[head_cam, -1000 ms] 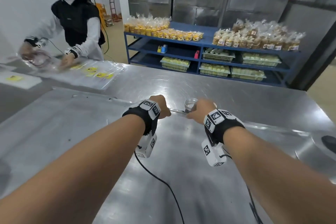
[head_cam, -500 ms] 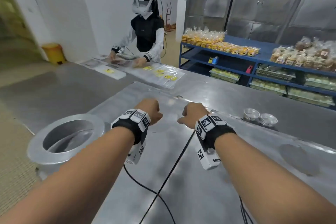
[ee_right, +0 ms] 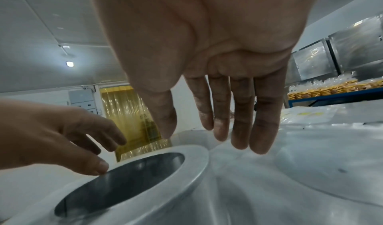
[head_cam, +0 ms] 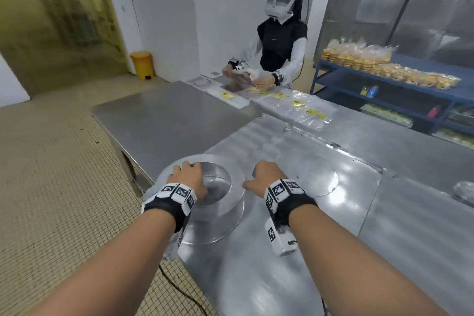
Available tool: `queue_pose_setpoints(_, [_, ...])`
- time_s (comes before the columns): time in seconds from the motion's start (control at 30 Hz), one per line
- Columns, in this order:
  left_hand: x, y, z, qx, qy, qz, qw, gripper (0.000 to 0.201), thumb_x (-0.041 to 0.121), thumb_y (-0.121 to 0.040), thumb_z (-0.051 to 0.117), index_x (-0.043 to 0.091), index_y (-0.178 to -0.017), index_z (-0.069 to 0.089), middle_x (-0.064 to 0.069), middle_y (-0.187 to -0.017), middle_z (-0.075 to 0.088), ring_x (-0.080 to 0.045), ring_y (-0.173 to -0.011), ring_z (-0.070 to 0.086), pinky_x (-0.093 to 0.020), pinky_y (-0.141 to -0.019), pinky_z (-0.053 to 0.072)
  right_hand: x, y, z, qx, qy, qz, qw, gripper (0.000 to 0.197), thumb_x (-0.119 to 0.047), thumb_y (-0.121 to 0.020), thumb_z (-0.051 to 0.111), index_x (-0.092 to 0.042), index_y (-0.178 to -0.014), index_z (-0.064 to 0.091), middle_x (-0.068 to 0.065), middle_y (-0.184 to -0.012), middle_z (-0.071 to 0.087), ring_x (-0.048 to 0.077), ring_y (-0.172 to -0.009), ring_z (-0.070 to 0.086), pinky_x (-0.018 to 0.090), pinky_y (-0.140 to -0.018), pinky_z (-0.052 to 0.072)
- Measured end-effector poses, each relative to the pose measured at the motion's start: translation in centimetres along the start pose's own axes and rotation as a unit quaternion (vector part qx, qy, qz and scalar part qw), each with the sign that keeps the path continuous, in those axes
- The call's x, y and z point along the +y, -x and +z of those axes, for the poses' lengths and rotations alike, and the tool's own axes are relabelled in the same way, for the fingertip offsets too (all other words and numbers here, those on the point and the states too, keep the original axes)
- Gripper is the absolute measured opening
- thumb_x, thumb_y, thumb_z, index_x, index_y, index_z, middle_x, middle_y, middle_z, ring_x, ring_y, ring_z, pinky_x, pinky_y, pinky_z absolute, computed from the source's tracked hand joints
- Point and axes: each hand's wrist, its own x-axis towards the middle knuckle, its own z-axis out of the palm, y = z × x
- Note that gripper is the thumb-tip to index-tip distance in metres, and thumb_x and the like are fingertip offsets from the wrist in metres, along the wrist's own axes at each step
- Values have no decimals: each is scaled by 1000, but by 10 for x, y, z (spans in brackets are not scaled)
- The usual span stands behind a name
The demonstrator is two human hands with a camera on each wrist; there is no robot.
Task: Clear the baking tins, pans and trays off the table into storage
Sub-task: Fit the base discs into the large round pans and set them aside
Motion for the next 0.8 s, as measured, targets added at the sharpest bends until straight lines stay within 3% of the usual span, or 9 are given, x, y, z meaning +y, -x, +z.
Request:
queue_pose_setpoints(0.13, [-41, -2, 16, 12, -9, -49, 999, 56, 35, -88, 63, 10, -134, 44, -14, -137, 44, -36, -128, 42, -45, -103, 42, -19, -17, 37, -4, -19, 50, 999, 28, -36, -76, 71, -15, -78, 53, 3, -79, 57, 26, -71, 60, 25, -57, 45])
queue_pose_setpoints(0.27, [-62, -5, 31, 26, 10, -116, 993, 63, 43, -87, 64, 5, -134, 46, -16, -133, 43, -34, -124, 44, -41, -97, 46, -26, -27, 64, -13, -35, 81, 996, 30, -35, -74, 72, -16, -64, 50, 0, -69, 54, 24, -66, 60, 21, -45, 36])
queue_pose_setpoints(0.37, [-69, -10, 35, -2, 53, -145, 988, 59, 41, -88, 63, 3, -130, 50, -20, -129, 46, -35, -116, 52, -40, -94, 48, -31, -32, 76, -2, -58, 114, 992, 32, -33, -75, 73, -15, -63, 49, 2, -72, 58, 25, -68, 60, 22, -51, 41])
queue_pose_setpoints(0.43, [-73, -13, 34, -12, 87, -152, 984, 52, 38, -85, 66, 4, -123, 56, -21, -125, 50, -37, -110, 58, -40, -92, 51, -34, -33, 79, 13, -69, 133, 989, 31, -30, -74, 73, -14, -62, 49, 5, -76, 61, 27, -70, 63, 24, -55, 46])
queue_pose_setpoints(0.53, [-76, -13, 29, -4, 111, -146, 983, 46, 41, -79, 70, 5, -106, 65, -21, -117, 54, -36, -101, 60, -40, -89, 54, -36, -30, 78, 36, -102, 152, 983, 34, -32, -70, 76, -12, -62, 50, 3, -67, 57, 22, -59, 59, 21, -48, 43])
queue_pose_setpoints(0.6, [-74, -8, 24, -1, 122, -145, 982, 47, 43, -76, 71, 5, -103, 67, -22, -116, 52, -37, -100, 60, -41, -89, 54, -36, -24, 73, 36, -121, 165, 978, 35, -36, -64, 79, -10, -70, 57, 3, -71, 60, 21, -59, 60, 20, -46, 40])
queue_pose_setpoints(0.67, [-68, 1, 16, -3, 150, -152, 977, 50, 43, -74, 74, 4, -105, 64, -19, -118, 47, -38, -99, 60, -43, -90, 55, -31, -18, 70, 44, -144, 181, 972, 58, -42, -52, 78, -3, -93, 62, 8, -88, 66, 26, -74, 67, 24, -53, 46])
queue_pose_setpoints(0.73, [-59, 13, 7, 7, 180, -155, 971, 56, 41, -71, 75, 4, -110, 59, -17, -116, 43, -40, -98, 61, -45, -90, 55, -25, -6, 61, 63, -173, 203, 962, 72, -38, -51, 80, 0, -106, 53, 7, -94, 62, 29, -85, 68, 29, -61, 52])
queue_pose_setpoints(0.8, [-45, 25, -1, 27, 208, -154, 966, 69, 37, -72, 77, 0, -124, 49, -20, -124, 43, -41, -107, 60, -45, -92, 53, -15, 8, 48, 92, -183, 221, 954, 71, -32, -59, 84, -3, -109, 41, 6, -96, 52, 33, -94, 65, 32, -71, 54])
